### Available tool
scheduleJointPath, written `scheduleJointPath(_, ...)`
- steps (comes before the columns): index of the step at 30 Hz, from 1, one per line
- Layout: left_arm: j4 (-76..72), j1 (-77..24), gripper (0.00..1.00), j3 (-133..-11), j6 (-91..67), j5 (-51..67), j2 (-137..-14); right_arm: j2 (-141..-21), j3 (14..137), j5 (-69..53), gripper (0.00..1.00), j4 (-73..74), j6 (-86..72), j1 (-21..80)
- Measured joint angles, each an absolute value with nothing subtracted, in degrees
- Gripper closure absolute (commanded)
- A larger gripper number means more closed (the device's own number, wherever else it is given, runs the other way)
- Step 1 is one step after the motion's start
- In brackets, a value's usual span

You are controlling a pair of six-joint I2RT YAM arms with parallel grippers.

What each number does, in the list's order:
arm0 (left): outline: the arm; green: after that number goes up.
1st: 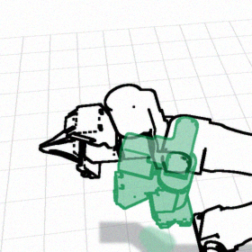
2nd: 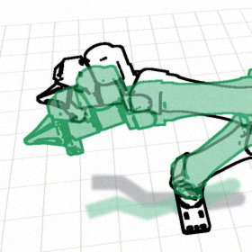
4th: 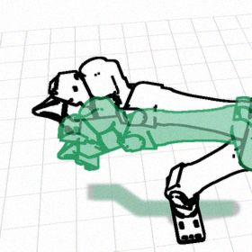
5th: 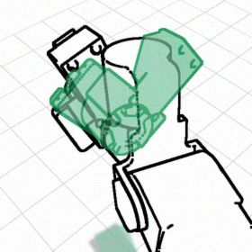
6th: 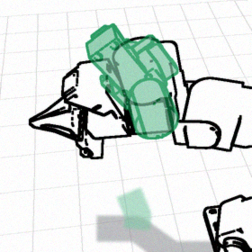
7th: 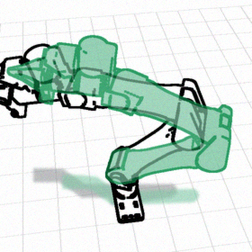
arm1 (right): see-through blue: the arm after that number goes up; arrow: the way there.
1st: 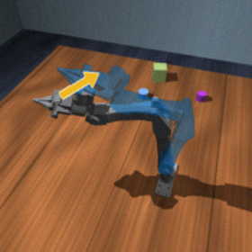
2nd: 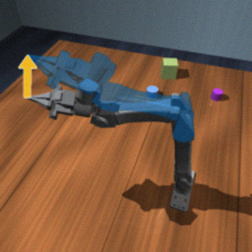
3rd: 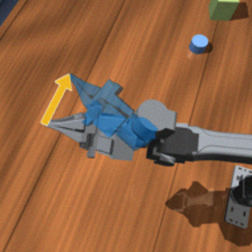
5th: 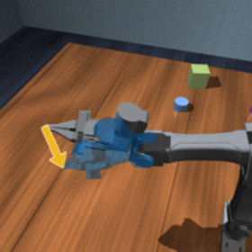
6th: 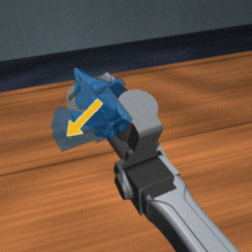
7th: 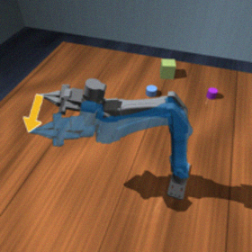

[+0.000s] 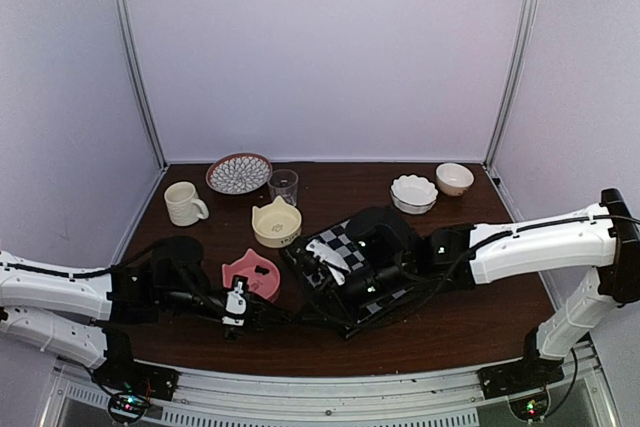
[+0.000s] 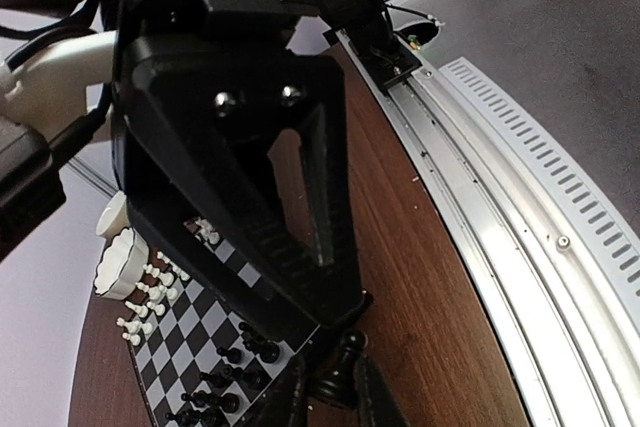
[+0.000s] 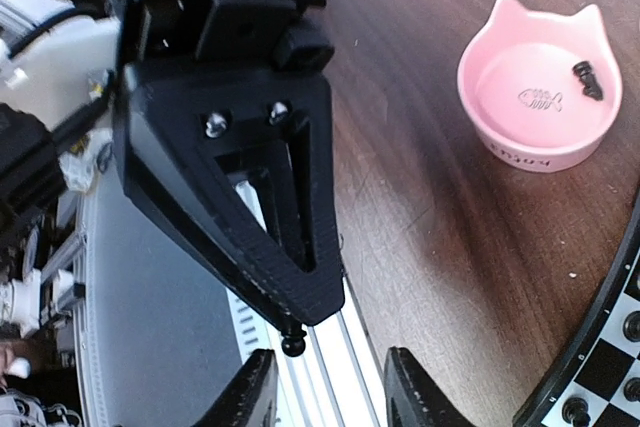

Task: Set up the chess pieces on the board
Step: Pass from the right arm to the left, then pass from the left arm to the right

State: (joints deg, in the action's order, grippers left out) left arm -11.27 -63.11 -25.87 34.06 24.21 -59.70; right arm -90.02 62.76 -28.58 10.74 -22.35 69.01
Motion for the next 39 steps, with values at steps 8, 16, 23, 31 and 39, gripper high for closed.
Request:
scheduleJointPath(8, -20.2, -63.1, 1.0, -25.3, 28.6, 21.6, -60.8, -82.7, 52.0, -21.0, 0.53, -4.3, -29.0, 69.0)
scheduleJointPath(16, -26.0, -63.1, 1.0, -24.2, 26.6, 18.9, -59.5, -80.3, 47.3, -18.4, 0.56, -13.6, -34.9, 69.0)
scheduleJointPath(23, -27.8, -63.1, 1.0, -23.3, 26.3, 17.9, -58.5, -82.6, 46.1, -20.5, 0.61, -23.9, -39.9, 69.0)
scheduleJointPath(31, -28.4, -63.1, 1.0, -22.5, 26.2, 17.4, -57.7, -84.9, 45.5, -22.6, 0.92, -28.7, -43.2, 69.0)
scheduleJointPath(39, -29.1, -63.1, 1.0, -21.9, 26.0, 16.8, -57.4, -85.4, 45.5, -23.6, 0.78, -29.9, -44.4, 69.0)
